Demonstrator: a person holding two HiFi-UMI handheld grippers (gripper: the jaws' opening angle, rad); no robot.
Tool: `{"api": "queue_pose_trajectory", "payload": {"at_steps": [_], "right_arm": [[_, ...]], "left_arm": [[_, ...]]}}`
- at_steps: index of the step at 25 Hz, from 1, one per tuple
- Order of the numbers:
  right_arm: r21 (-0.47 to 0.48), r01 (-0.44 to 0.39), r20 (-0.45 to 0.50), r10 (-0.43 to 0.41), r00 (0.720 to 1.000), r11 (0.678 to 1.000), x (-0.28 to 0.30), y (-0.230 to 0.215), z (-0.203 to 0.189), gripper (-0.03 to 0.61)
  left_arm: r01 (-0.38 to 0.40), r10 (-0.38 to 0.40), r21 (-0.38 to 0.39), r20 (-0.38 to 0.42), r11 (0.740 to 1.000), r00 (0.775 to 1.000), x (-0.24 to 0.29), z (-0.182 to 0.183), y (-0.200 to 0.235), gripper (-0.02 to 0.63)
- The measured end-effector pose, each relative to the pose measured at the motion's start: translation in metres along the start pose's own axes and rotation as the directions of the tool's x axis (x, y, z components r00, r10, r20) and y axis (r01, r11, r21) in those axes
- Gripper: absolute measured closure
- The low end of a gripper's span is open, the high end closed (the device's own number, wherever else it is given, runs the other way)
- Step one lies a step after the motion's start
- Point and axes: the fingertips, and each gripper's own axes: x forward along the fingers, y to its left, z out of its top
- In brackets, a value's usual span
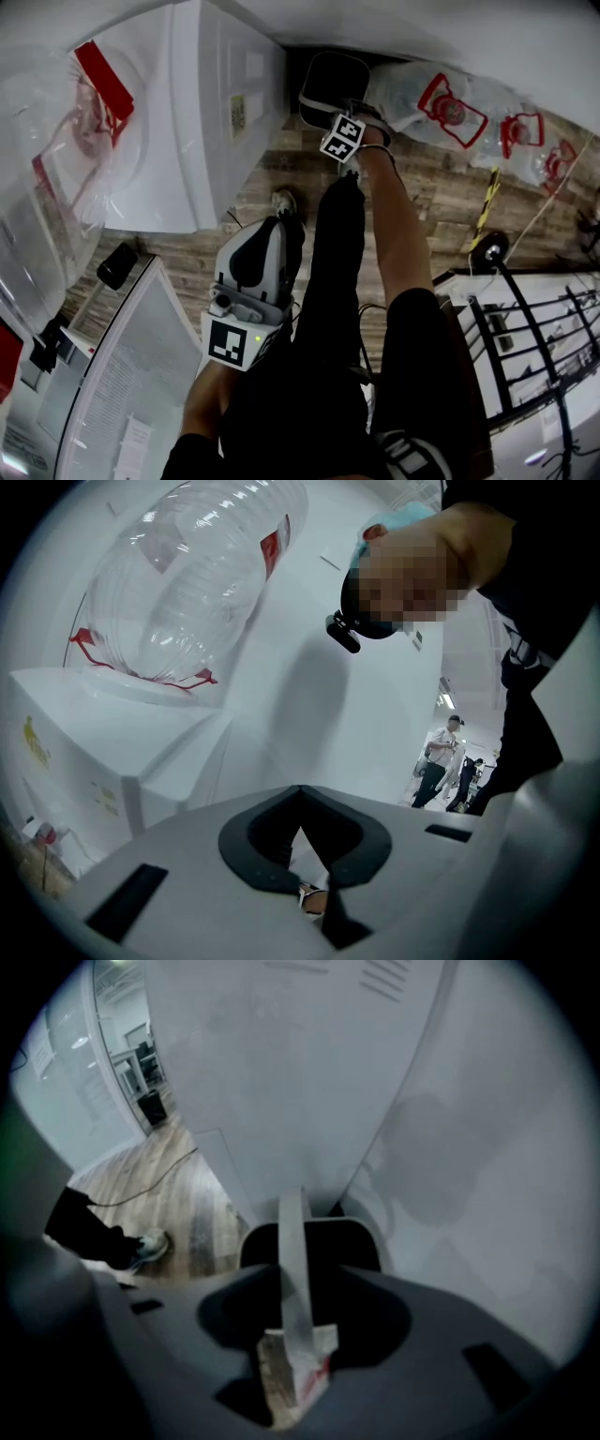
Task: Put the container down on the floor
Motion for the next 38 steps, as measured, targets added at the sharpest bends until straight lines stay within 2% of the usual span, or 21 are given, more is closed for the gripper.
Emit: {"api": "queue_pose_trajectory", "payload": {"at_steps": [2, 4, 6, 12, 20, 25, 28, 31, 34, 38], "right_arm": [[0.015, 0.019, 0.003, -0.019, 1.0, 1.0, -0.003, -0.004, 0.0, 0.4], [0.039, 0.058, 0.002, -0.059, 0.998, 0.998, -0.005, -0.014, -0.002, 0.446], [0.064, 0.082, 0.002, -0.082, 0.997, 0.995, -0.006, -0.026, -0.003, 0.457], [0.076, 0.074, 0.011, -0.075, 0.997, 0.994, -0.011, -0.038, 0.001, 0.457], [0.084, 0.073, 0.015, -0.074, 0.997, 0.994, -0.029, -0.042, 0.001, 0.456], [0.222, 0.058, 0.046, -0.07, 0.997, 0.973, -0.057, -0.044, 0.005, 0.456], [0.351, 0.041, 0.081, -0.074, 0.994, 0.936, -0.081, -0.05, 0.011, 0.457], [0.481, 0.05, 0.107, -0.115, 0.988, 0.875, -0.112, -0.06, 0.016, 0.487], [0.6, 0.049, 0.136, -0.162, 0.977, 0.799, -0.148, -0.07, 0.019, 0.521], [0.744, -0.014, 0.179, -0.178, 0.968, 0.668, -0.213, -0.034, 0.024, 0.534]], "left_arm": [[0.003, -0.003, 0.001, 0.003, 1.0, 1.0, 0.0, 0.002, -0.003, 0.588], [0.006, -0.006, 0.002, 0.004, 1.0, 1.0, -0.001, 0.003, -0.005, 0.588], [0.007, -0.007, 0.004, 0.006, 1.0, 1.0, -0.001, 0.002, -0.006, 0.588], [-0.003, 0.003, -0.002, 0.01, 1.0, 1.0, -0.002, 0.0, -0.003, 0.588], [-0.007, 0.006, 0.009, 0.042, 1.0, 0.999, -0.003, 0.016, -0.002, 0.588], [-0.012, 0.012, -0.005, 0.06, 1.0, 0.998, -0.007, 0.033, -0.004, 0.588], [-0.003, 0.003, 0.001, 0.08, 1.0, 0.997, -0.011, 0.047, -0.008, 0.588], [0.008, -0.009, 0.007, 0.09, 1.0, 0.996, -0.019, 0.06, -0.011, 0.588], [0.026, -0.027, 0.013, 0.111, 1.0, 0.993, -0.024, 0.075, -0.016, 0.588], [0.038, -0.039, 0.013, 0.097, 0.999, 0.995, -0.054, 0.092, -0.033, 0.588]]}}
